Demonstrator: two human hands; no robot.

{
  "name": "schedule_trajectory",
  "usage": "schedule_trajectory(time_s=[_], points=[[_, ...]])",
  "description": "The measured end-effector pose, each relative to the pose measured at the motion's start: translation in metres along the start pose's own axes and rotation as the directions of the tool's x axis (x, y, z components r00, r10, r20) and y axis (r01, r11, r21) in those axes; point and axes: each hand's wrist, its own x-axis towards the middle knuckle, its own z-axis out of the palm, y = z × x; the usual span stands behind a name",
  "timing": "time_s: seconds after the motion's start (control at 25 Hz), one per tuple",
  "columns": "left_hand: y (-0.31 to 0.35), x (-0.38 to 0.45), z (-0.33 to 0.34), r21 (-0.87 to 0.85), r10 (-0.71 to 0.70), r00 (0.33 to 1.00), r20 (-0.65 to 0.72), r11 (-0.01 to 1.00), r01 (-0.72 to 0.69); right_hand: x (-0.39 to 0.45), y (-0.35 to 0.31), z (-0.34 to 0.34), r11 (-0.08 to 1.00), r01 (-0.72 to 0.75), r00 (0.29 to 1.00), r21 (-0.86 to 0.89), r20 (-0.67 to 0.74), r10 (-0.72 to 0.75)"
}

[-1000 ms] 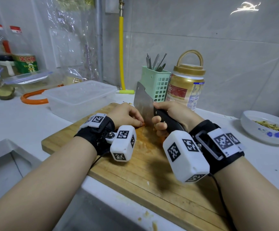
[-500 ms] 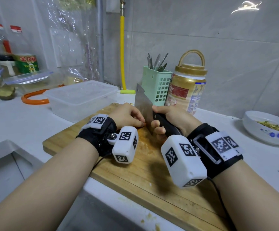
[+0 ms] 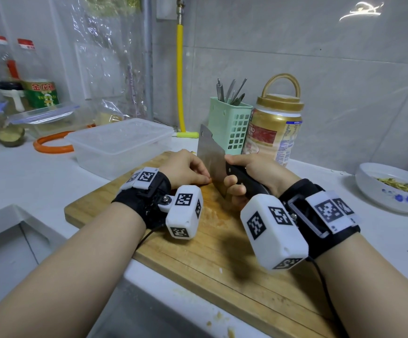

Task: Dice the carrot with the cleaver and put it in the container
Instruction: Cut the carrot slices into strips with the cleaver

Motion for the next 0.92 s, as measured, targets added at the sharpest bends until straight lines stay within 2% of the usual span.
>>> schedule_trajectory(time_s=[0.4, 0.92], points=[[-0.0009, -0.0001, 0.0004, -0.081, -0.062, 0.998, -0.003, 0.995, 0.061, -0.0063, -0.0052, -0.0037, 0.994, 0.043, 0.998, 0.102, 0.042, -0.048], [-0.0015, -0.0008, -0.0008, -0.045, -0.051, 0.999, 0.001, 0.998, 0.051, -0.0057, -0.0042, 0.0019, 0.999, 0.033, 0.998, 0.042, 0.045, -0.035]])
